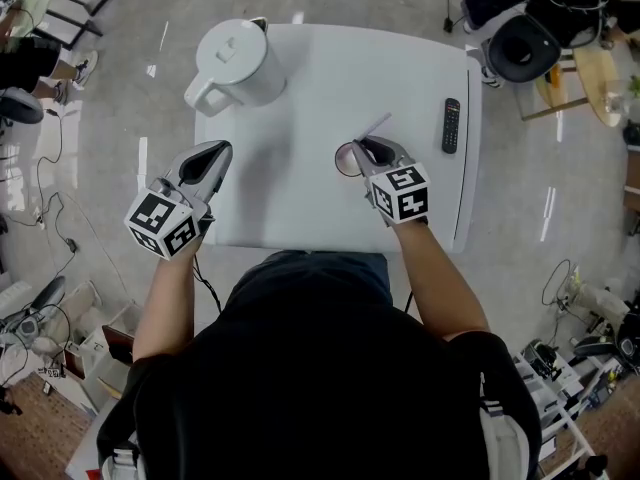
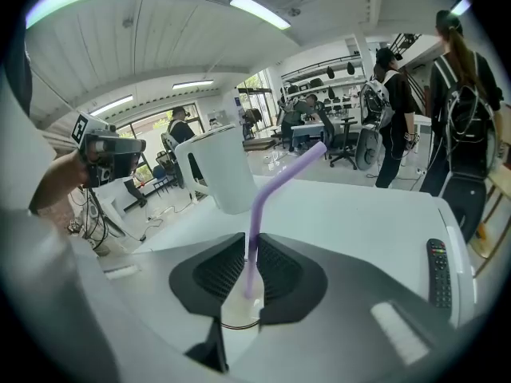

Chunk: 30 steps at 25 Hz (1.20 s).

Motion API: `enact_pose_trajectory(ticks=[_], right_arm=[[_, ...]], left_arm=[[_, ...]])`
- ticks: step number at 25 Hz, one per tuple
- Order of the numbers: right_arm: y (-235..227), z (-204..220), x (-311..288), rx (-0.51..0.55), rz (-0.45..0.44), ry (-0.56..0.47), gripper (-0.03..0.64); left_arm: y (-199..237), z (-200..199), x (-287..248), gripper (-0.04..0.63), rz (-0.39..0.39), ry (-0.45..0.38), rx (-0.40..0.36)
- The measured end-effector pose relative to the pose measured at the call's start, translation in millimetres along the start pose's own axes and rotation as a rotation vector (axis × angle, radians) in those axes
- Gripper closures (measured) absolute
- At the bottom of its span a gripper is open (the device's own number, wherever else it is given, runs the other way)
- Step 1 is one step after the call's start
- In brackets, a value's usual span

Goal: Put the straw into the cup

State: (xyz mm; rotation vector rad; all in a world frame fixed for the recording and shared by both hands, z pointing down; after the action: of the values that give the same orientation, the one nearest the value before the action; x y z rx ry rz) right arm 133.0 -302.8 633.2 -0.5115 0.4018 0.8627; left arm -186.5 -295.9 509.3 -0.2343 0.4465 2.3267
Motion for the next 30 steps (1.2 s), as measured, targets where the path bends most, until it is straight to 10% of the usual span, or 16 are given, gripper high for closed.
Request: enact_pose_trajectory(ticks=[30], right_arm=[[2, -10, 59, -0.022, 0.127, 0.039, 0.498]], left_arm=[[-36, -56, 39, 0.595, 0.044, -0.103, -0.083]])
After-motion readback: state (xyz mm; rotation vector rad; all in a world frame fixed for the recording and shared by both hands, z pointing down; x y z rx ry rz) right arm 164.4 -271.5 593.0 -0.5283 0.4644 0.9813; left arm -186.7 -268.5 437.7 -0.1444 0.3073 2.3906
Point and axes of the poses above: the fingertips, and each gripper's own axes: x backward along the fingers, y to its left, z out of its underside, the point moved 8 cm from there along x, backward along the fingers, and after that the axes turned 8 degrees about -y, right-handed, at the moved point
